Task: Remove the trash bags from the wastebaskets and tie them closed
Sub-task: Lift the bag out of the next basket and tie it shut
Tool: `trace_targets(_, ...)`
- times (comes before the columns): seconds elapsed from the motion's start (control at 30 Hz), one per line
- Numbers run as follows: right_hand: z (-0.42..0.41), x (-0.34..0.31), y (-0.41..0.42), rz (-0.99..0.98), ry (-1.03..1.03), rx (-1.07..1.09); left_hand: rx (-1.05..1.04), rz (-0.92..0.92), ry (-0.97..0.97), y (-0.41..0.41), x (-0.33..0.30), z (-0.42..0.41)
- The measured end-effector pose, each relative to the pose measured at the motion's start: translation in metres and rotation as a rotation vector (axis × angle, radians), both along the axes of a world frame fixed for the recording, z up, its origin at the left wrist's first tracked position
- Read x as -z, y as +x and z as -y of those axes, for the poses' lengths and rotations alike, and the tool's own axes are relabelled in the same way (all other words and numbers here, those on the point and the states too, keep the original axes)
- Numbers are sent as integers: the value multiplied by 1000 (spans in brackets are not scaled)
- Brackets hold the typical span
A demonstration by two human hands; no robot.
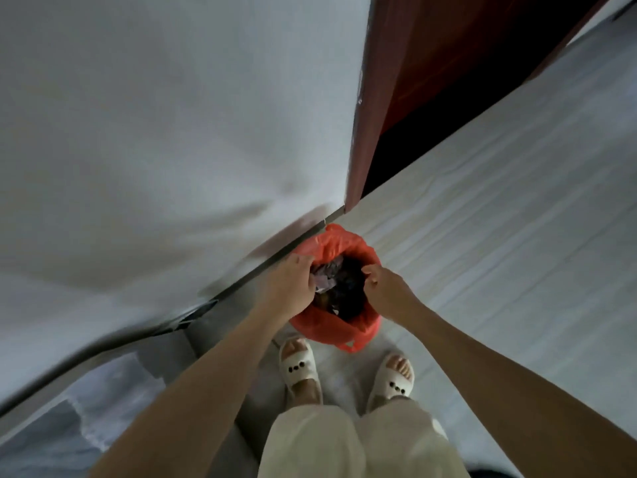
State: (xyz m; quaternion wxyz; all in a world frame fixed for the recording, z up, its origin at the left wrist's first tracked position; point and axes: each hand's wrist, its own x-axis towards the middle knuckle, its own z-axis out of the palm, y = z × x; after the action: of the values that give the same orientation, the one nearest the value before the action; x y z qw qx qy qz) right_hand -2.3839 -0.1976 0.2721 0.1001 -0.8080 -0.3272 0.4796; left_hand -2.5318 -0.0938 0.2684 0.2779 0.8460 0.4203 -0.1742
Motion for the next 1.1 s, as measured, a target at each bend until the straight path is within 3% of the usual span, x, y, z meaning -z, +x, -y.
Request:
trace_targets(0.23,16,174,34,332,-24,-68,247,44,224,60,166,-7)
trace_targets(0.4,10,266,66,226,34,-123,445,25,392,100,248,-34)
trace_targets(0.57,-14,272,90,297,304,-60,388,49,451,115,260,-55)
trace_targets(0.67,-21,263,103,199,412,143,213,130,448,112,255,-63)
trace_targets(0.8,7,255,105,116,321,185,-31,190,441,97,254,-63)
trace_targets(0.9,30,260,98,88,189,144,-50,202,569,83,259,-58)
trace_targets(0.97,33,266,93,199,164,83,-21,289,661,76,268,-56)
trace_targets(1.1,25,266,87,623,123,-27,95,420,817,67,279,-54)
